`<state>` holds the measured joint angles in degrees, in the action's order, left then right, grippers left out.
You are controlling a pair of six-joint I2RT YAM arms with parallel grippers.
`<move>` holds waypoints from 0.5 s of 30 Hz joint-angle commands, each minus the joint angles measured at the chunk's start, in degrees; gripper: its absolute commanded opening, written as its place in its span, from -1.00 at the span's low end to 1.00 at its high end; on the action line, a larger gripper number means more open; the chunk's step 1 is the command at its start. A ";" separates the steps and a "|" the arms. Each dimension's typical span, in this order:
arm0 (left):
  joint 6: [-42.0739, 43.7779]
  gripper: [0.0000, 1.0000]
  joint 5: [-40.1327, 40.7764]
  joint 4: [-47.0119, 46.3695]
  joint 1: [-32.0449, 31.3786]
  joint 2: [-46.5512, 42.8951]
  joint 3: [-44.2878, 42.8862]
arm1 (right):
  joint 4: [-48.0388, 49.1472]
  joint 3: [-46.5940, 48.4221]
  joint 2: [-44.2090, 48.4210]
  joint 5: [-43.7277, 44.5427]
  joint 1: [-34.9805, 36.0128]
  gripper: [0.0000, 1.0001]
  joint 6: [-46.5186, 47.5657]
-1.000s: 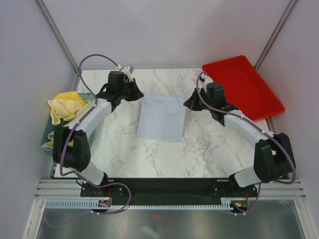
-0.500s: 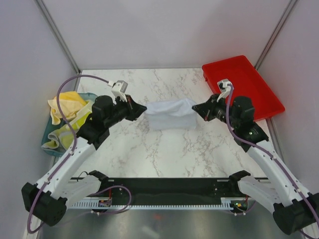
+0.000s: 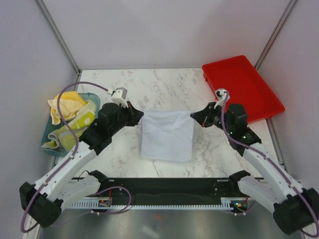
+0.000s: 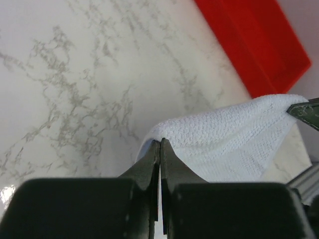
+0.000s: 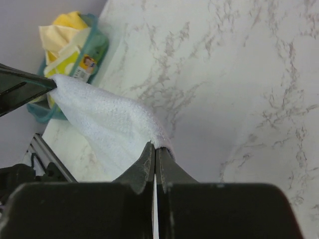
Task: Fold and stack the towels
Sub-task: Fold the towel
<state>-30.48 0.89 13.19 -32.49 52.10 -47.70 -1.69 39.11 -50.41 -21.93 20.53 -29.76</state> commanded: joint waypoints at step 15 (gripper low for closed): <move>4.11 -0.95 -5.97 -14.69 14.64 49.56 -20.38 | 18.05 21.50 -51.86 2.51 -2.16 -1.00 4.18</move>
<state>-28.97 -0.75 2.72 -19.77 97.49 -60.66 14.09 54.83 -98.52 -19.57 19.27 -27.51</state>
